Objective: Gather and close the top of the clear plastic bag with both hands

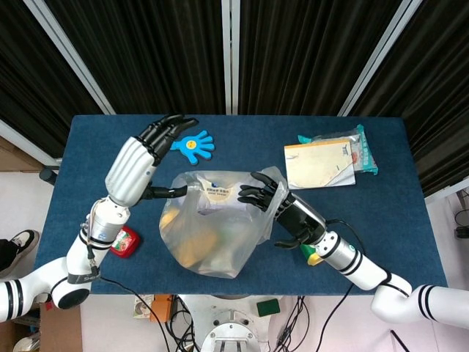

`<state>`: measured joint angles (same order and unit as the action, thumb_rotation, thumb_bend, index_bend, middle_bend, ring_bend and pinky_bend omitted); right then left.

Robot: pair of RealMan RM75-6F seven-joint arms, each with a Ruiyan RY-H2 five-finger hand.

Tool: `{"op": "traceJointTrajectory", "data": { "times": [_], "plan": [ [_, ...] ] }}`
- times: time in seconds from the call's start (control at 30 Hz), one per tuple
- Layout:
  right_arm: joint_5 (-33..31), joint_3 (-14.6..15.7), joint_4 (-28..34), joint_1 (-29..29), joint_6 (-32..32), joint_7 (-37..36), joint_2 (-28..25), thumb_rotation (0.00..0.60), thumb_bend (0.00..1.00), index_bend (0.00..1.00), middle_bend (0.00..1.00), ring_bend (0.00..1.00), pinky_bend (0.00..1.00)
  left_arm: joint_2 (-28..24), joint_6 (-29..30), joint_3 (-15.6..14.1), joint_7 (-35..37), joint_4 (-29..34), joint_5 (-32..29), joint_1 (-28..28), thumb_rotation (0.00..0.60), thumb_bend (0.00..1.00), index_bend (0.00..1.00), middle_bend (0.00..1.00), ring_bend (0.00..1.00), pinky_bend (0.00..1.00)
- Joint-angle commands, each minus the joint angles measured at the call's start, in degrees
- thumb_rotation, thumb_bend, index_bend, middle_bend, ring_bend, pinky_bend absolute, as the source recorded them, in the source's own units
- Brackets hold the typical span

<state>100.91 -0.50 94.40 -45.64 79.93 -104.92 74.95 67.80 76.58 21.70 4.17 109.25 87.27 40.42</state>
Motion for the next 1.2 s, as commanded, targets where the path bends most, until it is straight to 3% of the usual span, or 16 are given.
{"op": "traceJointTrajectory", "data": {
  "times": [0.03, 0.33, 0.63, 1.2],
  "plan": [
    [-0.1, -0.1, 0.2, 0.0, -0.2, 0.3, -0.1, 0.600, 0.10, 0.03, 0.15, 0.02, 0.10, 0.6, 0.1, -0.2, 0.2, 0.0, 0.6, 0.5, 0.600, 0.03, 0.07, 0.17, 0.11, 0.22],
    [-0.5, -0.2, -0.3, -0.3, -1.0, 0.1, 0.6, 0.600, 0.10, 0.03, 0.15, 0.02, 0.10, 2.4, -1.4, 0.8, -1.4, 1.4, -1.2, 2.8, 0.600, 0.02, 0.07, 0.17, 0.11, 0.22],
    [-1.3, -1.0, -1.0, -1.2, -2.3, -0.7, 1.1, 0.600, 0.10, 0.03, 0.15, 0.02, 0.10, 5.5, 0.8, 2.6, -3.3, 1.2, -2.0, 4.2, 0.600, 0.01, 0.07, 0.17, 0.11, 0.22],
    [-1.2, -2.2, 0.0, -4.2, -5.9, 1.3, 2.6, 0.600, 0.10, 0.04, 0.14, 0.02, 0.10, 4.0, 1.4, 4.5, -3.4, 4.6, -5.0, 4.1, 0.600, 0.01, 0.07, 0.17, 0.11, 0.22]
  ]
}}
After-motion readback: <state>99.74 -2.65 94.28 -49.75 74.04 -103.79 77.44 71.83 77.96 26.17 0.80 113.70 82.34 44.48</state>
